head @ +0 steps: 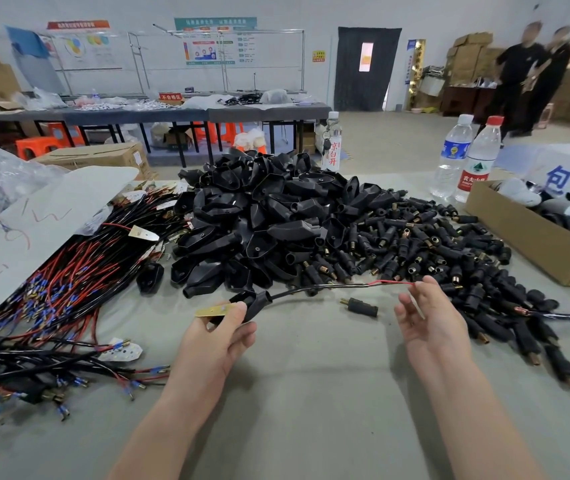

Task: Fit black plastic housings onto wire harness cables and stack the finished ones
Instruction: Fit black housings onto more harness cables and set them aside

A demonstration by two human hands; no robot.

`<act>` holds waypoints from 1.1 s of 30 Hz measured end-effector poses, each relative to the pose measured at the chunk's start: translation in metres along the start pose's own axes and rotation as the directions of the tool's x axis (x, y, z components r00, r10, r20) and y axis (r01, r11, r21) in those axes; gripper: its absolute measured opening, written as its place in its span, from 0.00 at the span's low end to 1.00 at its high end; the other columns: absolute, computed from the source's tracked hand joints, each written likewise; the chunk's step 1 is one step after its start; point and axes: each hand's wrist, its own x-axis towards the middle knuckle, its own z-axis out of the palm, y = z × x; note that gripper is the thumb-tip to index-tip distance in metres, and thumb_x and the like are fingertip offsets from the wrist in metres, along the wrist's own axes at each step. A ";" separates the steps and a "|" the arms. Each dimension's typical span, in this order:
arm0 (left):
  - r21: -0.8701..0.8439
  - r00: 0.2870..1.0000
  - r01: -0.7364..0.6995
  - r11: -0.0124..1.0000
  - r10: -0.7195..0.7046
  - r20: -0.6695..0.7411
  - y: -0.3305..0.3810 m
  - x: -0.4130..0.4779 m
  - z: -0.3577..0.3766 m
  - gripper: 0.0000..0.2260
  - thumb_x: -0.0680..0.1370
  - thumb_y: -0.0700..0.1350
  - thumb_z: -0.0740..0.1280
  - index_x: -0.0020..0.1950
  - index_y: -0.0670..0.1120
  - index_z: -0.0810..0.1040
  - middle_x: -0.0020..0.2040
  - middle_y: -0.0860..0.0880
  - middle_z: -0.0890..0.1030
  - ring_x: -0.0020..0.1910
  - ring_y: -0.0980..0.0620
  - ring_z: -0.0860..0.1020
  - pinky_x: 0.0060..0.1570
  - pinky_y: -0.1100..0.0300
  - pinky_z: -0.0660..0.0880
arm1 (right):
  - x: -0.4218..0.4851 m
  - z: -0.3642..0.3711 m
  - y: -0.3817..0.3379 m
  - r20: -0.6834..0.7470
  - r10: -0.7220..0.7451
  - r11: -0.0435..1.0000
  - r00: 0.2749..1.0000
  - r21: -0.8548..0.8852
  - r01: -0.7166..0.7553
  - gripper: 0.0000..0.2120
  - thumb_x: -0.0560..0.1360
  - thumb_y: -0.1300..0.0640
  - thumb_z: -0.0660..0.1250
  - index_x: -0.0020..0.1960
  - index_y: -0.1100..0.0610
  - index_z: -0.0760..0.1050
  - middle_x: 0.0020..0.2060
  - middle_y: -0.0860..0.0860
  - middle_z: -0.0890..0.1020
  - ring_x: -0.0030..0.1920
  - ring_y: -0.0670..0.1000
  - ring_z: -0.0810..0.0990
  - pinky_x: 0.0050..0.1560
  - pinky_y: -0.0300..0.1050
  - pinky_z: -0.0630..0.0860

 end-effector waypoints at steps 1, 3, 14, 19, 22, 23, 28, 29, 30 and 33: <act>0.010 1.000 0.001 1.000 -0.001 -0.002 0.001 0.000 0.000 0.12 0.75 0.45 0.73 0.55 0.42 0.77 0.47 0.46 0.81 0.42 0.50 0.85 0.39 0.60 0.81 | 0.000 -0.001 0.000 -0.008 -0.002 1.000 1.000 0.007 0.002 0.09 0.76 0.64 0.68 0.51 0.52 0.78 0.33 0.47 0.82 0.30 0.44 0.80 0.30 0.36 0.78; 0.023 1.000 0.021 1.000 -0.021 -0.014 0.002 0.001 0.001 0.13 0.76 0.47 0.73 0.56 0.42 0.79 0.50 0.43 0.81 0.41 0.49 0.85 0.38 0.59 0.81 | 0.002 -0.003 -0.001 -0.020 -0.011 1.000 1.000 0.018 0.011 0.08 0.77 0.64 0.67 0.52 0.52 0.77 0.36 0.48 0.81 0.30 0.44 0.80 0.30 0.36 0.78; 0.078 0.995 -0.001 0.997 0.009 -0.094 0.000 -0.001 -0.001 0.07 0.83 0.43 0.62 0.56 0.43 0.77 0.51 0.42 0.82 0.39 0.48 0.84 0.35 0.59 0.80 | 0.006 -0.005 -0.006 -0.110 -0.055 0.996 0.992 0.067 0.063 0.08 0.77 0.64 0.66 0.52 0.52 0.77 0.36 0.49 0.80 0.33 0.46 0.78 0.30 0.35 0.77; 0.293 0.973 -0.142 0.945 0.188 -0.134 0.000 -0.006 -0.001 0.04 0.82 0.43 0.63 0.56 0.50 0.73 0.49 0.47 0.82 0.40 0.51 0.85 0.38 0.60 0.80 | 0.005 -0.004 -0.004 -0.078 -0.038 0.998 0.996 0.039 0.041 0.09 0.78 0.65 0.66 0.55 0.53 0.76 0.37 0.50 0.79 0.34 0.46 0.79 0.31 0.35 0.78; 0.377 0.949 -0.182 0.908 0.263 -0.176 0.001 -0.005 -0.006 0.07 0.80 0.43 0.64 0.53 0.54 0.69 0.42 0.48 0.84 0.36 0.52 0.84 0.44 0.52 0.80 | 0.004 -0.002 0.000 -0.044 -0.040 0.999 0.998 -0.032 0.039 0.09 0.78 0.65 0.65 0.54 0.53 0.75 0.36 0.50 0.79 0.33 0.46 0.78 0.31 0.36 0.79; 0.394 0.942 -0.187 0.900 0.278 -0.188 0.002 -0.005 -0.008 0.07 0.80 0.43 0.63 0.53 0.54 0.67 0.38 0.51 0.85 0.34 0.52 0.84 0.45 0.49 0.80 | 0.004 -0.001 0.001 -0.037 -0.049 0.997 0.998 -0.059 0.046 0.09 0.78 0.65 0.65 0.53 0.53 0.75 0.36 0.50 0.78 0.33 0.46 0.78 0.31 0.36 0.79; 0.429 0.931 -0.152 0.890 0.275 -0.240 0.005 -0.002 -0.012 0.08 0.80 0.43 0.60 0.55 0.57 0.68 0.36 0.51 0.85 0.31 0.50 0.83 0.52 0.41 0.80 | 0.001 0.002 0.003 -0.019 -0.097 0.986 0.995 -0.141 0.093 0.09 0.78 0.65 0.64 0.55 0.55 0.75 0.37 0.50 0.79 0.32 0.47 0.78 0.32 0.36 0.79; 0.437 0.931 -0.144 0.888 0.271 -0.246 0.005 -0.003 -0.012 0.09 0.80 0.43 0.59 0.56 0.57 0.69 0.38 0.50 0.85 0.32 0.51 0.84 0.51 0.42 0.80 | 0.001 0.002 0.003 -0.022 -0.108 0.983 0.994 -0.149 0.104 0.09 0.78 0.65 0.64 0.56 0.55 0.75 0.37 0.50 0.79 0.32 0.47 0.78 0.31 0.36 0.79; 0.455 0.931 -0.138 0.879 0.273 -0.244 0.005 -0.004 -0.011 0.10 0.81 0.43 0.59 0.58 0.57 0.70 0.43 0.50 0.84 0.33 0.52 0.84 0.49 0.46 0.79 | 0.000 0.002 0.003 -0.024 -0.121 0.981 0.992 -0.156 0.116 0.09 0.79 0.65 0.64 0.56 0.55 0.76 0.37 0.50 0.80 0.32 0.47 0.78 0.31 0.36 0.79; 0.616 0.914 -0.153 0.773 0.348 -0.210 0.004 -0.009 -0.008 0.15 0.81 0.45 0.58 0.66 0.58 0.69 0.57 0.50 0.79 0.35 0.56 0.84 0.41 0.61 0.72 | -0.002 0.003 0.003 -0.013 -0.158 0.972 0.987 -0.177 0.153 0.07 0.79 0.63 0.65 0.56 0.56 0.78 0.38 0.50 0.81 0.32 0.46 0.79 0.31 0.37 0.79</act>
